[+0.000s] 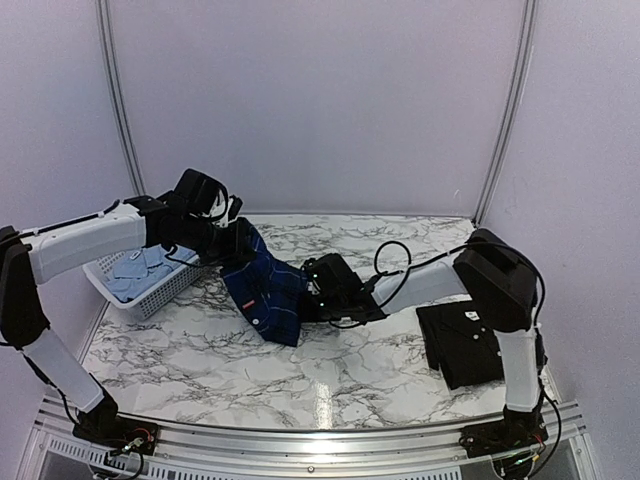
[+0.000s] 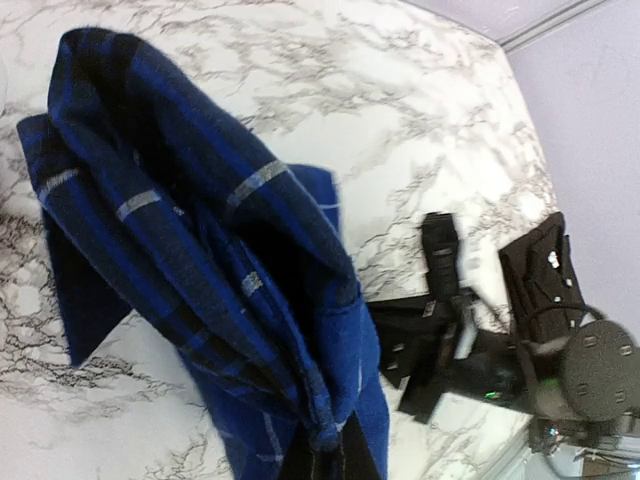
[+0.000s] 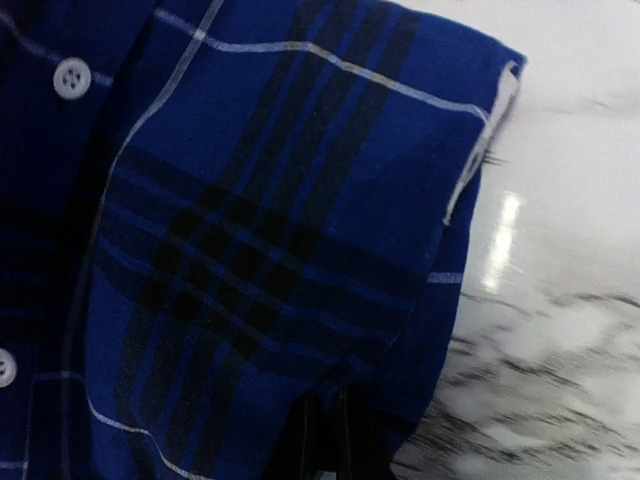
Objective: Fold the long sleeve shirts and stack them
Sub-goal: Pick up the square-folded shirt from the center of the board, then turn over the square-folded shirt at the center of the board.
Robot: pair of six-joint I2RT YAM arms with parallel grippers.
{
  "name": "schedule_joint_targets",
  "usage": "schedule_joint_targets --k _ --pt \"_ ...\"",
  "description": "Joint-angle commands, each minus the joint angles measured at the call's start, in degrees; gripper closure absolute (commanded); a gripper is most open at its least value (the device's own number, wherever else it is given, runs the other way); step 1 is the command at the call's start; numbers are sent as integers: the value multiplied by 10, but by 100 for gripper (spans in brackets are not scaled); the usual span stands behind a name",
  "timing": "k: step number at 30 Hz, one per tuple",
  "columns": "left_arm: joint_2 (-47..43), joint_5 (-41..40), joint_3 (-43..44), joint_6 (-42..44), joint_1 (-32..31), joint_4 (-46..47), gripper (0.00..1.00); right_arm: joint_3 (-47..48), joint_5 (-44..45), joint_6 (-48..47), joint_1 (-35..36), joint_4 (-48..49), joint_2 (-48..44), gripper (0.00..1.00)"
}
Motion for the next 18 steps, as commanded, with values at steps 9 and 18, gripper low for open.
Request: schedule_joint_targets --k 9,18 --pt "112 99 170 9 -16 -38 100 238 -219 98 29 187 211 83" --pt "227 138 258 8 -23 -28 100 86 -232 116 0 292 138 65"
